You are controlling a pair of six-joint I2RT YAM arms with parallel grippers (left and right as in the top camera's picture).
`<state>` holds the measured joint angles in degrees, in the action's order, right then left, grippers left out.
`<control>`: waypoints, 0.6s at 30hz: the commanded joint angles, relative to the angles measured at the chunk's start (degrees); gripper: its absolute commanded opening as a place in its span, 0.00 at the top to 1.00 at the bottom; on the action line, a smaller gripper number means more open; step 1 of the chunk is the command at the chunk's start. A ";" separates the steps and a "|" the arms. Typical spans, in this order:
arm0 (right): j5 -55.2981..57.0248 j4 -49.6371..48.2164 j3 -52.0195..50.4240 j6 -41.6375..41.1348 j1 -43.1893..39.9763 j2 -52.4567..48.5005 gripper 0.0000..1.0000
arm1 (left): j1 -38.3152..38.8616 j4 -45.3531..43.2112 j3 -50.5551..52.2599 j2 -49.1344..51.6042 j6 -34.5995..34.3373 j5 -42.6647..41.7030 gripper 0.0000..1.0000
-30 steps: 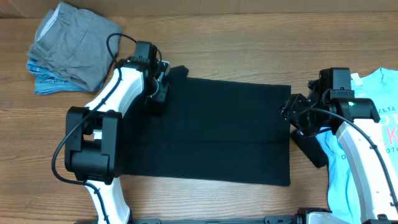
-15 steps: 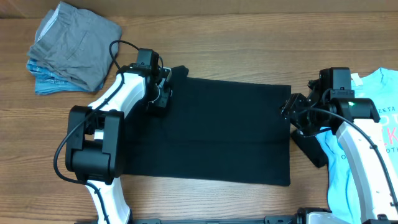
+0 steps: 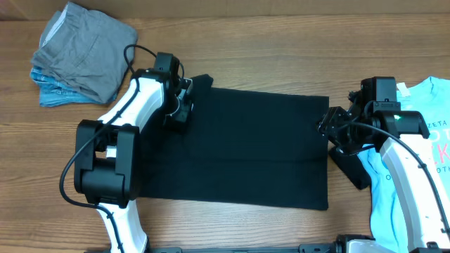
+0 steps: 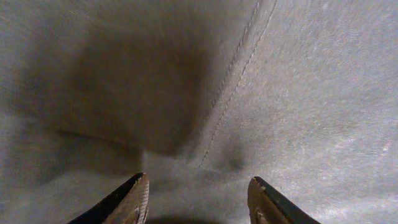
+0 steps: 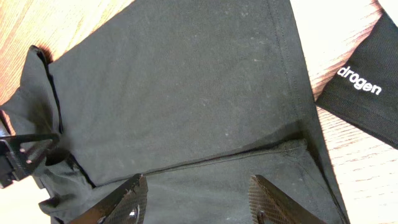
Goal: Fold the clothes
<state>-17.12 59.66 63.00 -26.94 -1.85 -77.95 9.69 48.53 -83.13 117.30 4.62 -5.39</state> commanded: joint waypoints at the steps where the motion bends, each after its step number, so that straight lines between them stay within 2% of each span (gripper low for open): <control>1: 0.52 0.02 1.36 0.44 -0.15 0.90 0.44 | 0.24 0.92 -2.91 0.31 -0.76 1.51 0.44; 13: 0.52 0.74 1.36 0.42 -0.15 0.90 0.44 | 0.26 3.82 -3.56 0.13 -0.72 1.60 0.44; 18: 0.50 0.22 1.36 0.42 -0.15 0.90 0.44 | 0.26 7.98 -7.45 0.00 -0.74 3.23 0.44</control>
<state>-17.15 60.16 63.00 -26.94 -1.85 -77.95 9.69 54.65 -86.41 117.30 4.62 -3.97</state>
